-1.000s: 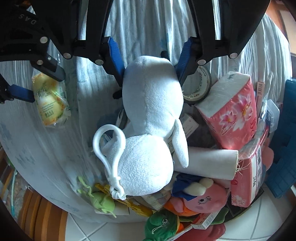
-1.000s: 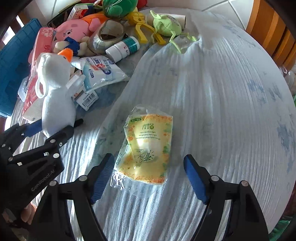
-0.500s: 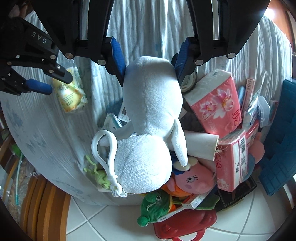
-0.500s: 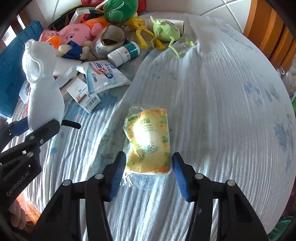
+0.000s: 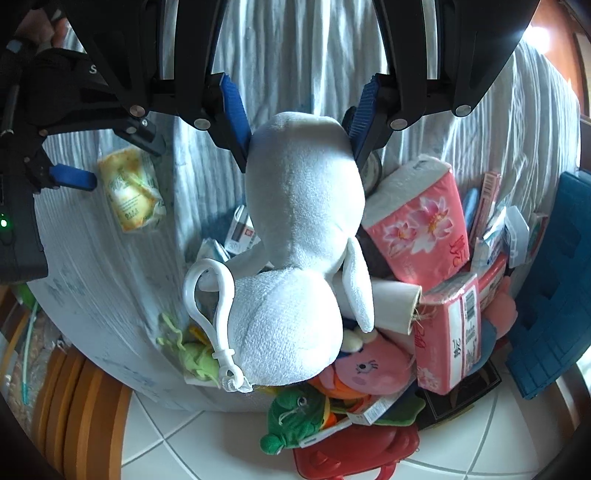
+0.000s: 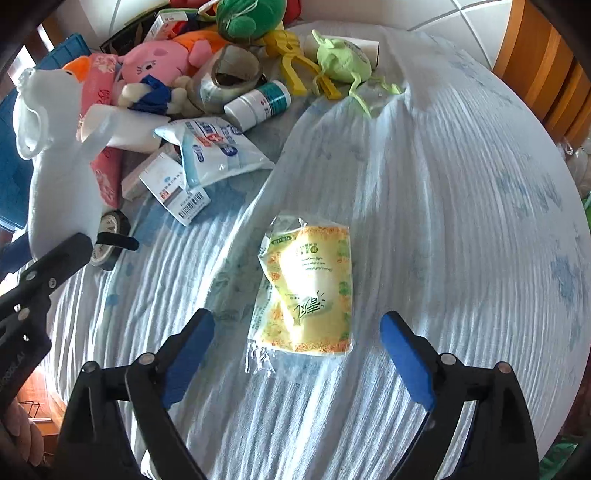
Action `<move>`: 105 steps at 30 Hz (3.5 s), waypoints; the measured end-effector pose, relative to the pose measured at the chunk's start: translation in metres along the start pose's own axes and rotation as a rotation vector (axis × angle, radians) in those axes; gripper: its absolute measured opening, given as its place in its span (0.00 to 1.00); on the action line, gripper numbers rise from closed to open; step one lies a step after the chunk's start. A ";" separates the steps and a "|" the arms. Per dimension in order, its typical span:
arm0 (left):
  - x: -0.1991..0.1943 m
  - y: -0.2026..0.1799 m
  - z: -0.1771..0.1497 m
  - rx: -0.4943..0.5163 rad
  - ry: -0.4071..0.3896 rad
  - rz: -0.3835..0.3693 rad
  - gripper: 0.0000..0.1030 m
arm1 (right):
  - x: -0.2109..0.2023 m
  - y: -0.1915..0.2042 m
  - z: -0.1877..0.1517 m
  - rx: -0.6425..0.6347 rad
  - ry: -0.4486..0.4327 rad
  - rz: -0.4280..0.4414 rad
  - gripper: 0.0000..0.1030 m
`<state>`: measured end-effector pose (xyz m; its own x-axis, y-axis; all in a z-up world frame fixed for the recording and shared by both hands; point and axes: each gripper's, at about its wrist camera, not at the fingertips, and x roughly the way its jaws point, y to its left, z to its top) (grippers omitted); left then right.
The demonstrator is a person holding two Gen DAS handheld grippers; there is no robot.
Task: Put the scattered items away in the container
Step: 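Grasp the yellow-and-green pouch with the right gripper while the left gripper holds the duck, then carry the white duck and yellow pouch over the blue crate with both grippers, then open both grippers to drop the duck and pouch into the crate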
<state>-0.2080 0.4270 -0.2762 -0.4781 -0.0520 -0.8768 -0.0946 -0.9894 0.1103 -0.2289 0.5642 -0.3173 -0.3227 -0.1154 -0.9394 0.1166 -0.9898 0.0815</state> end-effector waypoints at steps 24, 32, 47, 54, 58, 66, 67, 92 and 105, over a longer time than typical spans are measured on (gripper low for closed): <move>-0.072 0.043 0.022 -0.129 -0.176 0.061 0.48 | -0.118 0.038 0.045 -0.118 -0.317 0.069 0.40; -0.102 0.091 0.001 -0.287 -0.208 0.189 0.48 | -0.131 0.096 0.058 -0.297 -0.366 0.185 0.40; -0.163 0.225 -0.059 -0.494 -0.279 0.324 0.48 | -0.165 0.251 0.044 -0.552 -0.423 0.316 0.40; -0.189 0.296 -0.085 -0.462 -0.337 0.332 0.48 | -0.182 0.323 0.031 -0.546 -0.459 0.309 0.40; -0.198 0.332 -0.096 -0.425 -0.356 0.328 0.48 | -0.192 0.357 0.025 -0.517 -0.495 0.300 0.40; -0.206 0.373 -0.100 -0.406 -0.379 0.304 0.48 | -0.203 0.408 0.025 -0.470 -0.528 0.272 0.40; -0.207 0.377 -0.098 -0.408 -0.386 0.302 0.48 | -0.204 0.412 0.027 -0.470 -0.531 0.266 0.40; -0.225 0.562 0.023 -0.475 -0.533 0.409 0.48 | -0.229 0.538 0.162 -0.507 -0.673 0.292 0.40; -0.177 0.725 0.049 -0.435 -0.406 0.367 0.53 | -0.195 0.706 0.226 -0.447 -0.631 0.310 0.40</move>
<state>-0.2343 -0.2746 -0.0182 -0.7089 -0.4220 -0.5651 0.4530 -0.8866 0.0939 -0.2956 -0.1308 -0.0013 -0.6647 -0.5339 -0.5226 0.6058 -0.7945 0.0412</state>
